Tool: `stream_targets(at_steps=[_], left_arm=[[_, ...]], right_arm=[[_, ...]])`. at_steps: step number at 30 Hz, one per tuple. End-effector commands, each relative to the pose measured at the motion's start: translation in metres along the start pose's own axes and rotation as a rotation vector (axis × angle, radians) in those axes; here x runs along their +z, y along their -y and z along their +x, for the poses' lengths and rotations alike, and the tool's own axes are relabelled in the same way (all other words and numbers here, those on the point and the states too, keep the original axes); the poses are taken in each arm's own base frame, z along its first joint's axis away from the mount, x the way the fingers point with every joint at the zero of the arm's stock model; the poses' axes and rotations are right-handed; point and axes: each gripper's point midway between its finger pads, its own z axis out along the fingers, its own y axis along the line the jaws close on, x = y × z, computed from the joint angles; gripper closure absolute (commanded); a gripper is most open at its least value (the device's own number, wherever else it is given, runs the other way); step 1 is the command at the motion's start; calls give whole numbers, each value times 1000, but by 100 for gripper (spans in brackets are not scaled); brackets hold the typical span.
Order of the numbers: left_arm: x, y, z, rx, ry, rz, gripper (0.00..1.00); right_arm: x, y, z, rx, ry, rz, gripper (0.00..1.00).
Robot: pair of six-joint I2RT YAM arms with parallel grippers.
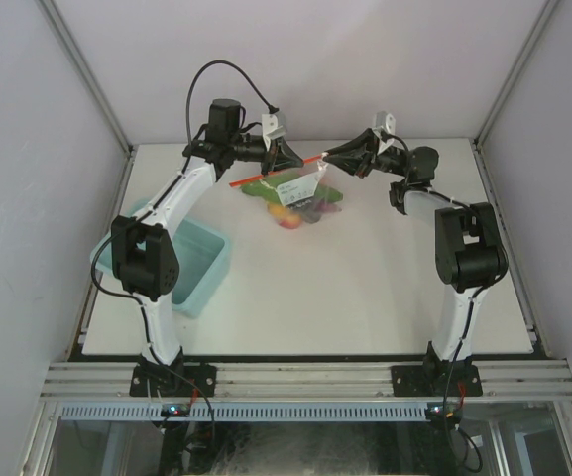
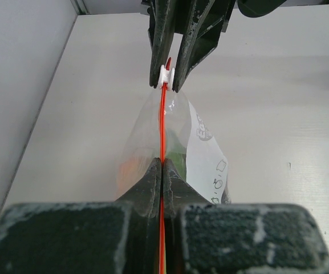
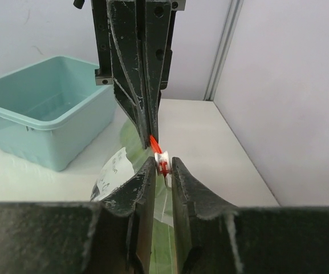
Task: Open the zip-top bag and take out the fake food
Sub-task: Unzip the zipper food storage bag at the center of the board.
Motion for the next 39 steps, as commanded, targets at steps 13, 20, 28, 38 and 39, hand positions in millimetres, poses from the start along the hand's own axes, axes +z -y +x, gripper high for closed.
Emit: stream_targets(at_steps=[13, 20, 28, 38, 39], left_arm=[[-7, 3, -56, 86, 83, -43, 100], [-3, 6, -58, 95, 91, -29, 100], [3, 16, -56, 106, 96, 18, 100], [8, 25, -57, 116, 103, 59, 100], [8, 25, -57, 115, 103, 63, 100]], right_arm=[[16, -10, -10, -62, -25, -61, 97], [21, -12, -10, -64, -33, -63, 96], [20, -10, -23, -76, 1, -28, 93], [17, -9, -26, -97, -4, 6, 91], [18, -9, -25, -98, -6, 4, 91]])
